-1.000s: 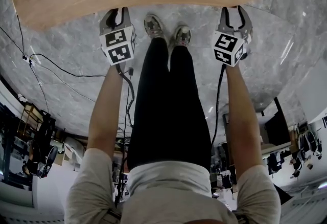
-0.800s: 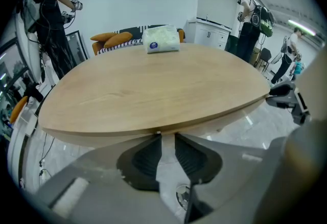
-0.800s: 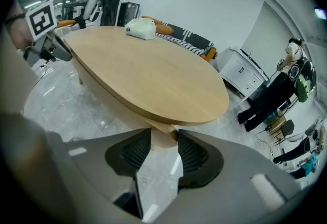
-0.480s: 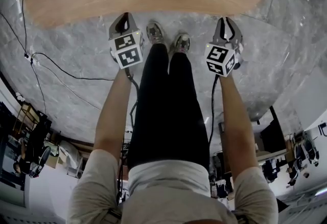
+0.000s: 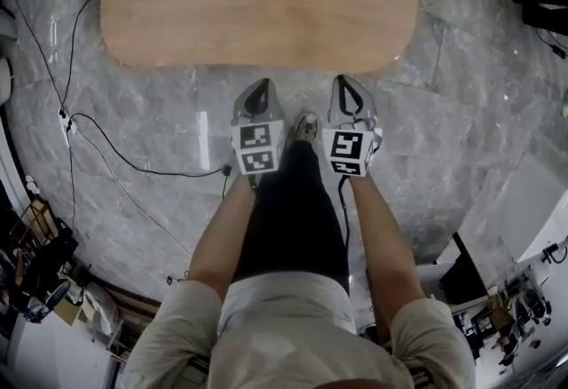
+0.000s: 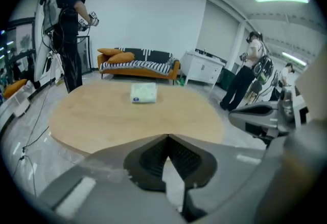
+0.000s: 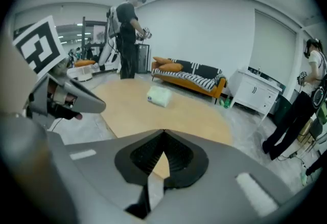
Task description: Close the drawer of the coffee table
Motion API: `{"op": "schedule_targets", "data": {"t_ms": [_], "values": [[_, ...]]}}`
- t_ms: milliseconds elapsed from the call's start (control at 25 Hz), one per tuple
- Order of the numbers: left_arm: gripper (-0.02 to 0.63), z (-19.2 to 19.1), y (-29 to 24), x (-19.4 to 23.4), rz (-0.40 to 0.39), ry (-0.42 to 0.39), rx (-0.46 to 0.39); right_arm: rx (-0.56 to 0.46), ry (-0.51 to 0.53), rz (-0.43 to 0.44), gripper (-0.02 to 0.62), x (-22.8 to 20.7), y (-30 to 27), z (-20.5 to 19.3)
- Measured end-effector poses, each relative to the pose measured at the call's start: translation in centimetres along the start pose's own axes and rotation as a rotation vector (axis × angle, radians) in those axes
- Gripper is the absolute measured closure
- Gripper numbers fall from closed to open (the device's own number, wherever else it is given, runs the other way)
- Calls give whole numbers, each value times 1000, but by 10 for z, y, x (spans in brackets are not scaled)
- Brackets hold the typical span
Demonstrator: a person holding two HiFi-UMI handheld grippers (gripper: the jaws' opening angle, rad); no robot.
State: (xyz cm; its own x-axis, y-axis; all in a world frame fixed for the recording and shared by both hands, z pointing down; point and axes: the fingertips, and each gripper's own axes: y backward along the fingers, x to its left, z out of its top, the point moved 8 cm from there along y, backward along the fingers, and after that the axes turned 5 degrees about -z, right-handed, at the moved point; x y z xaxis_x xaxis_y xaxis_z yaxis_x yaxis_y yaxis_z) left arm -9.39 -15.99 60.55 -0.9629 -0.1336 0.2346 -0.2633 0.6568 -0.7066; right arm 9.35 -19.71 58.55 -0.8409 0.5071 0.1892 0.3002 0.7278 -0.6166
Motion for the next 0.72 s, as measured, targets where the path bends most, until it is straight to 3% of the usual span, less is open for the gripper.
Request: {"op": "schedule_targets", "data": {"t_ms": [320,480,720], "values": [[586,114,117,-73,-63,-18,-279,-259,-109,-65,588,-43,111,126],[586,170,166,-108,-108,-71,-421,-397,-130,-97,588,-55,172,178],[586,223,223,-151,-181,-118,-576,-545,-144,-197,589,-79,239,227]]}}
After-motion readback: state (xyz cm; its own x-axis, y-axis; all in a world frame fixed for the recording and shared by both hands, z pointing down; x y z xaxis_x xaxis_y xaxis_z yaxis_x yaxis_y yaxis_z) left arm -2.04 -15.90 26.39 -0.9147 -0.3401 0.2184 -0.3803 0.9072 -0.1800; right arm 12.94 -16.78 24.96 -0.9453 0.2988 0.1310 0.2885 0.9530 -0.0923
